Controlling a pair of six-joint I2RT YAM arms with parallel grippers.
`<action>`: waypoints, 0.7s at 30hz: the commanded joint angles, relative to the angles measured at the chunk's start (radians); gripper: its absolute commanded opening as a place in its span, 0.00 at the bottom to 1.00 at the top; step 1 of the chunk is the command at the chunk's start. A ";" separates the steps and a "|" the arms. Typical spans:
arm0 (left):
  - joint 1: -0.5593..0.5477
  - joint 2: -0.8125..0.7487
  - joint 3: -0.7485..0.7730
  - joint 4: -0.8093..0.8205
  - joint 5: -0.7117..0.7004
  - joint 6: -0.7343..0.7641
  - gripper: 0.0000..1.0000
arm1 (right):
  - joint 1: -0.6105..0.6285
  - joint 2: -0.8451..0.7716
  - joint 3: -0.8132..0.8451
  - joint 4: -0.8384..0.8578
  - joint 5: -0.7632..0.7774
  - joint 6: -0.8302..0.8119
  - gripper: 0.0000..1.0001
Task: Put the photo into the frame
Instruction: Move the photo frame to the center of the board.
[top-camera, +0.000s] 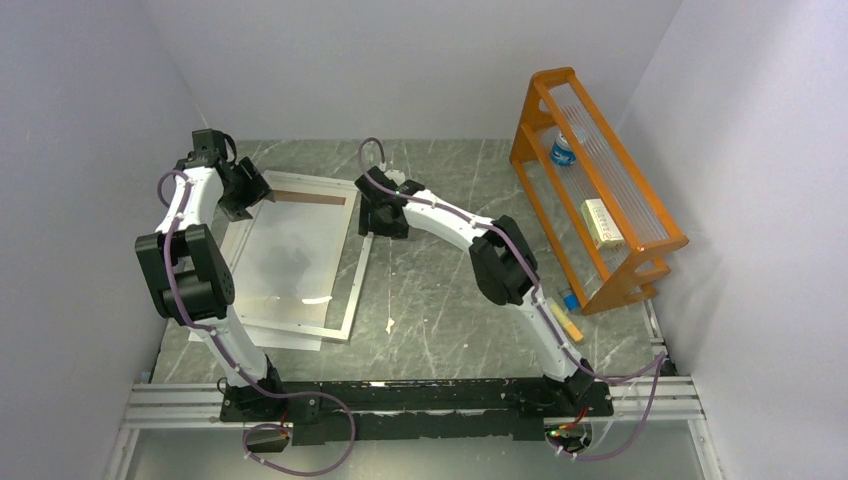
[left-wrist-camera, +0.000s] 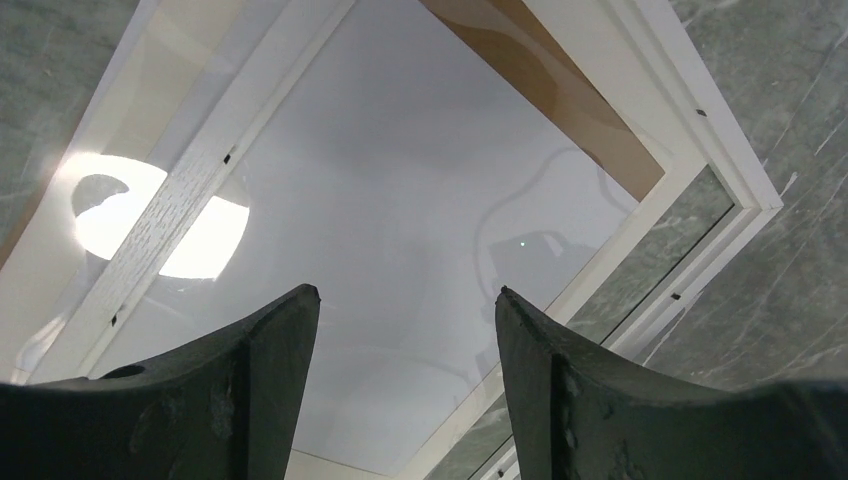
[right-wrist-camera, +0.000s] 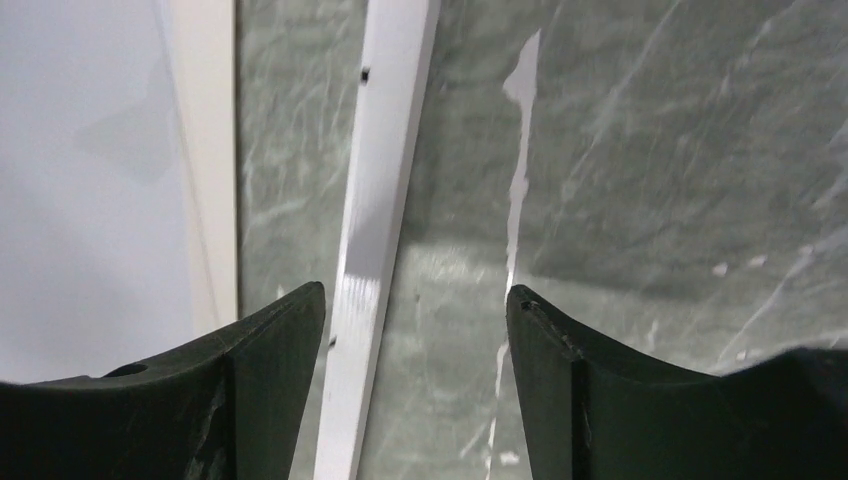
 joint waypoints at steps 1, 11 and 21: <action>0.014 -0.039 -0.015 0.046 0.062 -0.022 0.70 | 0.010 0.093 0.179 -0.128 0.137 -0.021 0.70; 0.032 -0.052 -0.032 0.049 0.049 -0.026 0.69 | 0.048 0.203 0.288 -0.191 0.253 -0.109 0.70; 0.047 -0.057 -0.040 0.050 0.044 -0.016 0.69 | 0.036 0.144 0.208 -0.175 0.171 -0.110 0.23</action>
